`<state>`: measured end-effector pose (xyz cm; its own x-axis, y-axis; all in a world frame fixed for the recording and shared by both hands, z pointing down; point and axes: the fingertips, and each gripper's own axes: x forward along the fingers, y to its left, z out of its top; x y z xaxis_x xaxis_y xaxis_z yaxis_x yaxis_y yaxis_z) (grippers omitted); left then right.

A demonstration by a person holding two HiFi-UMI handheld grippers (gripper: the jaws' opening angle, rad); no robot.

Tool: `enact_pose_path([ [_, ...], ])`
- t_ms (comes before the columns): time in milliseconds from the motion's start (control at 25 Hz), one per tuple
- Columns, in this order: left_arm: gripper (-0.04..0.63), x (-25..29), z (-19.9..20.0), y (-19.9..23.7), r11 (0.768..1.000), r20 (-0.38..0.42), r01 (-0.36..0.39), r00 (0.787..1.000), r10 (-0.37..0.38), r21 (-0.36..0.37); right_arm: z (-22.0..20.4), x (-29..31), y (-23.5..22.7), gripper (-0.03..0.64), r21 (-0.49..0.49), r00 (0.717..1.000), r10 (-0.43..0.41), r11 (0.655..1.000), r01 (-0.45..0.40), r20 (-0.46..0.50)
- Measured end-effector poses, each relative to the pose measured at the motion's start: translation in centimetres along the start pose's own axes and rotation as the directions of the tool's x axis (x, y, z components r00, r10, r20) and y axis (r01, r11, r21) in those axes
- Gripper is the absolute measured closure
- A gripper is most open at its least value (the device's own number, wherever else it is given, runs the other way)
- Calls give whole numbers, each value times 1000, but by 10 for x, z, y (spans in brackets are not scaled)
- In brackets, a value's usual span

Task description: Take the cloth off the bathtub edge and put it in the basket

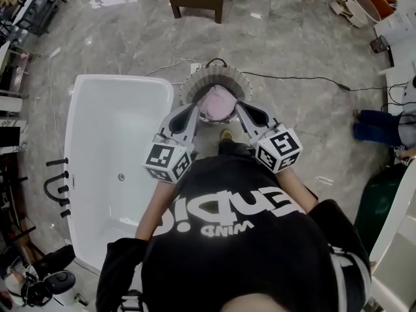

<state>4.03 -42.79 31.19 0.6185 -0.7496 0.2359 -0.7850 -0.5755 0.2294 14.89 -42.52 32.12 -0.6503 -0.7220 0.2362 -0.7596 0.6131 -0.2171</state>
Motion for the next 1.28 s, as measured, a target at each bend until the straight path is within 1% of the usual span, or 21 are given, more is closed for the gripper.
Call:
enact_pose_path([
  [200, 581, -6, 3, -7, 1000, 20, -18, 1000, 17, 14, 2, -9, 6, 601, 20, 999, 23, 1000, -23, 25],
  [440, 581, -9, 1, -9, 1000, 13, -21, 1000, 21, 18, 3, -14, 2, 601, 35, 999, 0, 999, -1, 40],
  [680, 583, -13, -4, -8, 1000, 7, -29, 1000, 29, -2, 1, -18, 3, 603, 32, 999, 1, 1000, -2, 43],
  [1000, 581, -21, -13, -6, 999, -8, -40, 999, 40, -13, 1, -21, 7, 601, 7, 998, 20, 1000, -20, 52],
  [1280, 583, -17, -12, -8, 999, -8, -36, 999, 36, -13, 3, -22, 2, 601, 3, 998, 38, 999, -38, 49],
])
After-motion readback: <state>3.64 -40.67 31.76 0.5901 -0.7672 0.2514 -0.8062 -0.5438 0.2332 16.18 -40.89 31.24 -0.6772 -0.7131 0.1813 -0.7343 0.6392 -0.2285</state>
